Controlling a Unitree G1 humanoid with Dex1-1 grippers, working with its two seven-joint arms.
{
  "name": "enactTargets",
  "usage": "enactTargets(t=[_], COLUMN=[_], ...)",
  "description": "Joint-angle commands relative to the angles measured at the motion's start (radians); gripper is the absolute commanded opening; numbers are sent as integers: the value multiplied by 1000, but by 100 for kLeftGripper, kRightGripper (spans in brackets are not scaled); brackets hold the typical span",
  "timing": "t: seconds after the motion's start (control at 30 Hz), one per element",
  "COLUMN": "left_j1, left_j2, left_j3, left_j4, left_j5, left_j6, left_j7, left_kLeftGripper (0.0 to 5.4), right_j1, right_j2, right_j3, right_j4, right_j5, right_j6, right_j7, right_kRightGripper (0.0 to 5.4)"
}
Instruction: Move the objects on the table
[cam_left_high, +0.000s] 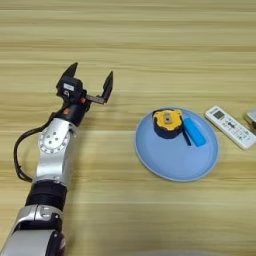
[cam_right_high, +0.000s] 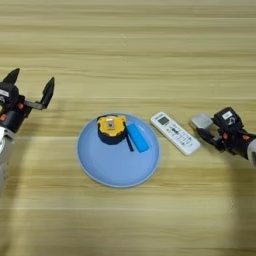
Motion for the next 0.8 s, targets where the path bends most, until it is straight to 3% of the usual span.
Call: enactTargets(t=[0.03,0.23,0.43,0.63,0.8], left_j1=[4,3,4,4,2], left_j2=[10,9,8,7,3], left_j3=[-5,-5,-6,-7,-9], left_j4=[-3,0,-1,0,4], left_j5=[7,7,7,7,8], left_j6=[-11,-13,-13,-14,-18], left_j7=[-8,-12,-15,-17,-16], left_kLeftGripper=[540,540,540,540,540], right_j1=[-22,-34,-51,-25,21], right_j2=[1,8,24,66,71], right_j3=[1,-21,-84,-164,-126], right_j4=[14,9,-71,-343,-518], right_j5=[6,34,114,280,306], right_j6=[-17,-3,-12,-96,-64], right_j7=[13,17,1,42,49], right_kRightGripper=[248,310,381,441,495])
